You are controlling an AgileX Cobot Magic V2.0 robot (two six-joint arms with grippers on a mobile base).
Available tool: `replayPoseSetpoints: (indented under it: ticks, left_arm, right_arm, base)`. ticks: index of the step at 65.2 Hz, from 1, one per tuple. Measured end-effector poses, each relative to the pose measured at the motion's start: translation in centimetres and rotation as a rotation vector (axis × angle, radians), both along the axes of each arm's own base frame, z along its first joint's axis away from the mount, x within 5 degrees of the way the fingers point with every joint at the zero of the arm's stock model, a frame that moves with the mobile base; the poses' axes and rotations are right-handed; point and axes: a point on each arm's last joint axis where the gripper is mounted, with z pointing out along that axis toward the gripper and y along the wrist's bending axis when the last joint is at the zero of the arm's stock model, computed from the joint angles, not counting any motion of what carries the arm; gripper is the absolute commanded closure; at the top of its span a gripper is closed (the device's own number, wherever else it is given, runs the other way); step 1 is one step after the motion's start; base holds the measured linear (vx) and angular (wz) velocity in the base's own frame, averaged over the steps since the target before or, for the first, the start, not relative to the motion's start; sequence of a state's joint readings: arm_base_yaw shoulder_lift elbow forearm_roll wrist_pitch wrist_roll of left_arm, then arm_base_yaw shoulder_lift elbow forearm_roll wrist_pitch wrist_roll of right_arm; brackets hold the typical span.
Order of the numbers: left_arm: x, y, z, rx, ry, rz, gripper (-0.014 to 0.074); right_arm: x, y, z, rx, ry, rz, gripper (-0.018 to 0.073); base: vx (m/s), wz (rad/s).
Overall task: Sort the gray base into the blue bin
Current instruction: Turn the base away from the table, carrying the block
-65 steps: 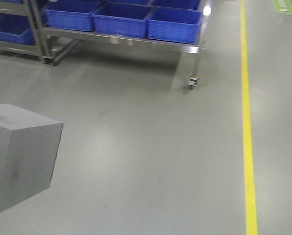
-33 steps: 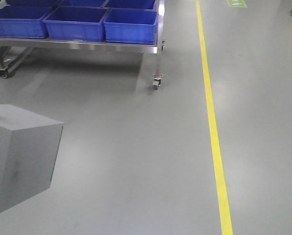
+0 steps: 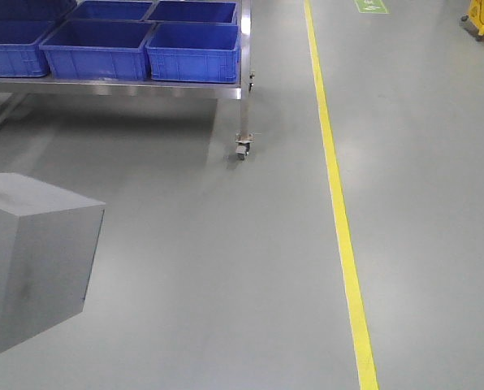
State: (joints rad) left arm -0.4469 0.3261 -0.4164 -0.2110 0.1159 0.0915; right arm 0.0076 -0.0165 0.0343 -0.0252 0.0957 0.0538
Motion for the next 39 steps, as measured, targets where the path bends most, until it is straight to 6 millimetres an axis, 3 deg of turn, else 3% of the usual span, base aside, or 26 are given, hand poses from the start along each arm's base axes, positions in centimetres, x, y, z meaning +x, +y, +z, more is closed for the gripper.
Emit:
replayPoseSetpoints:
  ticks: [39]
  left_arm:
    - [0.00, 0.00, 0.00, 0.000, 0.000, 0.000, 0.0601]
  right_arm:
    - [0.00, 0.00, 0.00, 0.000, 0.000, 0.000, 0.0564]
  base:
    - [0.30, 0.00]
